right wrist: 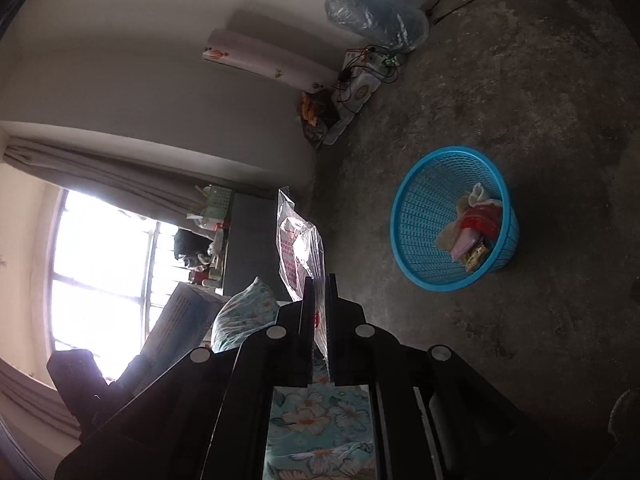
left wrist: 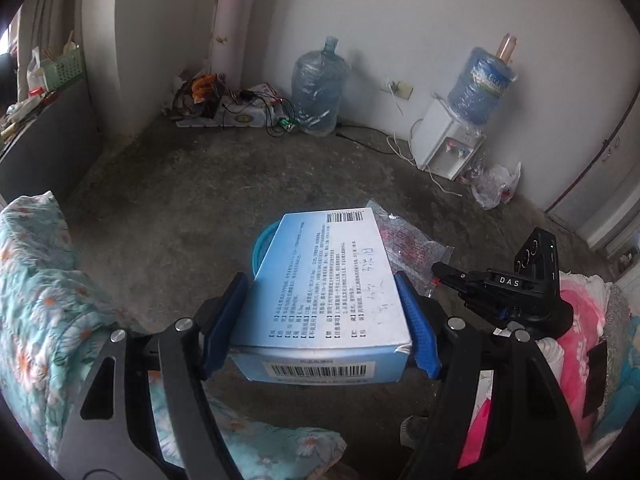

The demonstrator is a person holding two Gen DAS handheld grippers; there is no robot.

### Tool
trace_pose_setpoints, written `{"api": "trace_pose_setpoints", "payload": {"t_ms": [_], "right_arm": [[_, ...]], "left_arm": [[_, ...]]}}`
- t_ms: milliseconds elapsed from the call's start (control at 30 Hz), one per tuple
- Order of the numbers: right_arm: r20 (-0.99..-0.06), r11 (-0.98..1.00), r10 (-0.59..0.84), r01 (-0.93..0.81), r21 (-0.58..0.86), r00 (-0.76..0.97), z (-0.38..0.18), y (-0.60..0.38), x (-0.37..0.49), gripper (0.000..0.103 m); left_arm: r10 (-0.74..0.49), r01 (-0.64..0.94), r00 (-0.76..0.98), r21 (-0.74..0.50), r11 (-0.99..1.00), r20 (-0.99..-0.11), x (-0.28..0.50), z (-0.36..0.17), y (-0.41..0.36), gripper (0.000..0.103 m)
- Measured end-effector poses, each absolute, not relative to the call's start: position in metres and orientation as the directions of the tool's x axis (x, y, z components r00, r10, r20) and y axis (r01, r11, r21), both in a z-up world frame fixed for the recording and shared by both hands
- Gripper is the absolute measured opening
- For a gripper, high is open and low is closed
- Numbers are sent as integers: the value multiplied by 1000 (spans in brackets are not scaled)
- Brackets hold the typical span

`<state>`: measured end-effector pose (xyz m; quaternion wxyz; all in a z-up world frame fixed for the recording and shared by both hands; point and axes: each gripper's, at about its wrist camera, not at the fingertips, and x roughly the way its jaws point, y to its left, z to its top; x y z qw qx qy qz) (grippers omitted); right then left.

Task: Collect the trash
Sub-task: 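Carry the blue box and clear bag over the blue wastebasket with both grippers, then open both grippers to drop the box and bag into the basket, then move both tools back over the bed toward the cable box and bottle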

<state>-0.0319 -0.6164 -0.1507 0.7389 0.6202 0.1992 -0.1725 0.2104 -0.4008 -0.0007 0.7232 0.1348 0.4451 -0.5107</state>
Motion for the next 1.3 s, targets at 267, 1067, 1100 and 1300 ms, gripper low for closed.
{"api": "trace_pose_setpoints", "payload": {"t_ms": [267, 1067, 1100, 1300], "right_arm": [[-603, 58, -23, 603, 795, 797, -230, -662, -5, 6], [-762, 76, -33, 762, 643, 647, -280, -631, -6, 44], [-764, 100, -29, 762, 639, 644, -274, -625, -4, 44], [-774, 294, -42, 748, 595, 632, -226, -587, 15, 44]], "left_arm": [[-537, 836, 33, -271, 476, -843, 229, -88, -509, 69], [-723, 785, 174, -349, 512, -668, 211, -18, -419, 85], [-733, 788, 183, -348, 508, -655, 206, -9, -407, 85], [-756, 763, 282, -340, 550, -591, 185, 35, -323, 85]]}}
